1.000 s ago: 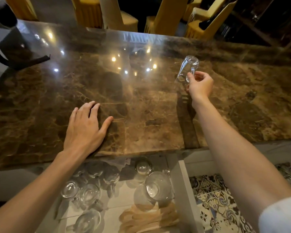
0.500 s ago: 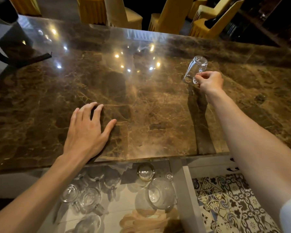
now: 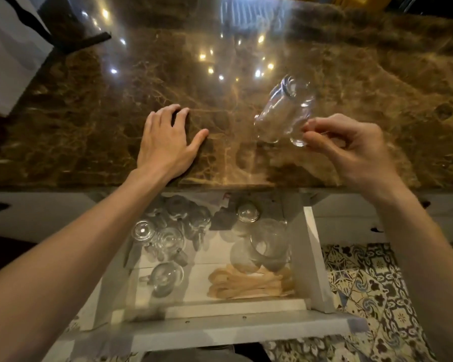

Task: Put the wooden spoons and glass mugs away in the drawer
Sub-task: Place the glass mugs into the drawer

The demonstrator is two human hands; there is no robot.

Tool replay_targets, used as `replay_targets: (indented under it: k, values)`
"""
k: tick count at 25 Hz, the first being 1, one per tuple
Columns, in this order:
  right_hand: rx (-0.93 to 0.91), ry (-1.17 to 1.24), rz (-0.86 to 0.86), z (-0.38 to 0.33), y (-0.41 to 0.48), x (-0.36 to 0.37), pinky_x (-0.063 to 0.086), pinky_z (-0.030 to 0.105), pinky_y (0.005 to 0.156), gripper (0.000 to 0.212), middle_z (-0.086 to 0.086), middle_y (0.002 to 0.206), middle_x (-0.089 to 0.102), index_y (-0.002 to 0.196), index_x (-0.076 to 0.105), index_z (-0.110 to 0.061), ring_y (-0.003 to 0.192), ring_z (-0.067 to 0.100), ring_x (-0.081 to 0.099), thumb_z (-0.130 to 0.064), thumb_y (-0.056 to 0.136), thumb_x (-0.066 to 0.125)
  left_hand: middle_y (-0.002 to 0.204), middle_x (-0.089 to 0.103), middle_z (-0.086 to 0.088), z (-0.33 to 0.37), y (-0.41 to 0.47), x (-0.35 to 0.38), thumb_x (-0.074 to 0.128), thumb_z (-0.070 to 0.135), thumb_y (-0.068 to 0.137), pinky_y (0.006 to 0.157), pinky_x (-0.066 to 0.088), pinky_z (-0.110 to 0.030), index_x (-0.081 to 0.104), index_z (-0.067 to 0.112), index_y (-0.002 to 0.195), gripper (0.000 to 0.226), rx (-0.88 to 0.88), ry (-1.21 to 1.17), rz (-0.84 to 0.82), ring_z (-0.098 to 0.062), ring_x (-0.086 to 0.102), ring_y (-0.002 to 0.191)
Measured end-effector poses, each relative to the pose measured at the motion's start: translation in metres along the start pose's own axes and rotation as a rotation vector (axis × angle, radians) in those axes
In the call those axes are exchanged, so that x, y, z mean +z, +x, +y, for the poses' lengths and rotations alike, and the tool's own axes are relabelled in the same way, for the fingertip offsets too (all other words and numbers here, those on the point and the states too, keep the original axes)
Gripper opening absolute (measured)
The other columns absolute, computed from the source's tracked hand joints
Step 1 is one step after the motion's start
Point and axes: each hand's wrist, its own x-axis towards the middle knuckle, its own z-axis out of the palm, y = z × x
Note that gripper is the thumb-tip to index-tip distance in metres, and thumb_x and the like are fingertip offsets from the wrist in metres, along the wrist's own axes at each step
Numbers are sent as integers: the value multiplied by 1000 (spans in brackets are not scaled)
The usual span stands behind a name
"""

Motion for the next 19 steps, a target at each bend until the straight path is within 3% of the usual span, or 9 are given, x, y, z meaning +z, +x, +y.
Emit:
replay_targets:
  k: [2, 5, 12, 17, 19]
  values:
    - [-60, -12, -113, -15, -32, 9, 51, 18, 73, 23, 3, 93, 66, 104, 67, -15, 84, 8, 62, -20, 81, 66, 145, 37, -10, -1, -1, -1, 38, 57, 91, 116, 16, -42, 37, 13, 140, 66, 0, -14, 12, -26, 28, 135]
    - [-53, 65, -246, -28, -70, 30, 53, 25, 70, 24, 3, 90, 66, 101, 70, -13, 82, 14, 64, -23, 80, 65, 145, 36, -10, -1, -1, -1, 39, 57, 91, 117, 15, -41, 36, 13, 140, 66, -5, -27, 19, -25, 28, 136]
    - [49, 142, -389, -14, -126, 91, 55, 26, 70, 18, 3, 87, 71, 92, 75, -9, 78, 12, 66, -18, 76, 73, 145, 38, -9, 3, -4, -4, 39, 54, 92, 116, 18, -41, 38, 12, 140, 64, -5, -34, 34, -25, 30, 135]
    - [272, 96, -593, 9, -140, 129, 47, 7, 60, 6, -12, 70, 71, 77, 75, -15, 66, -5, 66, -12, 73, 78, 145, 37, -10, 4, -6, -4, 38, 52, 93, 117, 14, -40, 39, 11, 140, 62, -3, -38, 36, -25, 30, 135]
    - [190, -51, -678, 20, -139, 137, 40, 4, 59, 4, -9, 64, 69, 72, 73, -16, 61, -6, 60, -16, 75, 76, 145, 37, -9, 3, -6, -4, 38, 52, 93, 117, 14, -40, 38, 11, 140, 62, -4, -44, 36, -25, 30, 135]
